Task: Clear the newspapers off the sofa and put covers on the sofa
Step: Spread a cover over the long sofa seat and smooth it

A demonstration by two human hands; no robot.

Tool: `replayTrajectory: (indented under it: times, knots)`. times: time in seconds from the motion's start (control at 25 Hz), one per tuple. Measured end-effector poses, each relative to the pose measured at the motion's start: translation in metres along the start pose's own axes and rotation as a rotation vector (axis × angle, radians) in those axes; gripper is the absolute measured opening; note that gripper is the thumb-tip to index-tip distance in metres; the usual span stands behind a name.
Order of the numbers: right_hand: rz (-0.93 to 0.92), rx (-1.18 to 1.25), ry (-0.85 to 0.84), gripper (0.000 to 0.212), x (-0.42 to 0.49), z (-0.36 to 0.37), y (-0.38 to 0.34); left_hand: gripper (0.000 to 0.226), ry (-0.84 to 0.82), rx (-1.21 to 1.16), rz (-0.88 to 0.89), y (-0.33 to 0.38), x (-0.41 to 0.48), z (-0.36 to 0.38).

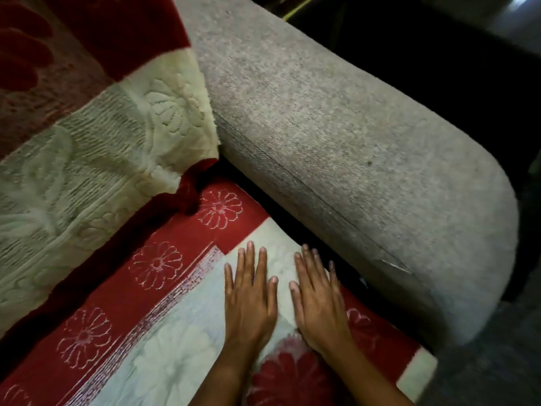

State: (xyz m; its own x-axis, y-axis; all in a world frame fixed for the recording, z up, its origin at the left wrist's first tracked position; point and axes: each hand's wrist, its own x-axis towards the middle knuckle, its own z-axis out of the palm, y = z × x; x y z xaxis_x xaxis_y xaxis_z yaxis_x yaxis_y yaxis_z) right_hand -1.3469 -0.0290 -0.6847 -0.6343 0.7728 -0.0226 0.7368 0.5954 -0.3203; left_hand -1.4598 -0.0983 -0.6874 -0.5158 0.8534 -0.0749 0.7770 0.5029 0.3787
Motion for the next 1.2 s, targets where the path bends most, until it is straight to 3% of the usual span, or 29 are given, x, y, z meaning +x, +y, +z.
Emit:
replayTrajectory:
  times: [0.16, 0.32, 0.48, 0.64, 0.72, 0.8, 0.96, 1.12, 1.2]
  knots:
    - [0.032, -0.014, -0.029, 0.053, -0.069, -0.007, 0.022, 0.056, -0.072, 0.07, 0.207, 0.026, -0.031, 0.012]
    - [0.008, -0.074, -0.042, 0.055, -0.076, -0.006, 0.044, 0.059, -0.057, 0.182, 0.172, 0.03, -0.022, 0.026]
    - [0.156, -0.065, -0.005, 0.057, -0.082, -0.008, 0.043, 0.061, -0.084, 0.141, 0.142, 0.037, -0.024, 0.025]
    - [0.023, -0.139, -0.052, 0.058, -0.125, -0.007, 0.062, 0.06, -0.106, 0.071, 0.256, 0.044, -0.059, 0.02]
    - [0.177, -0.144, 0.004, 0.058, -0.141, -0.01, 0.067, 0.06, -0.117, 0.06, 0.255, 0.036, -0.088, 0.022]
    - [0.313, -0.123, 0.026, 0.06, -0.159, -0.009, 0.054, 0.06, -0.111, 0.082, 0.25, 0.025, -0.121, 0.024]
    - [0.243, -0.132, -0.02, 0.063, -0.224, 0.018, -0.009, 0.057, -0.113, 0.121, 0.298, -0.011, -0.185, 0.019]
    - [0.444, -0.014, 0.004, 0.063, -0.292, 0.051, -0.068, 0.057, -0.112, 0.151, 0.287, -0.06, -0.249, 0.003]
    - [0.434, 0.017, 0.002, 0.064, -0.316, 0.06, -0.094, 0.058, -0.104, 0.149, 0.285, -0.079, -0.278, -0.004]
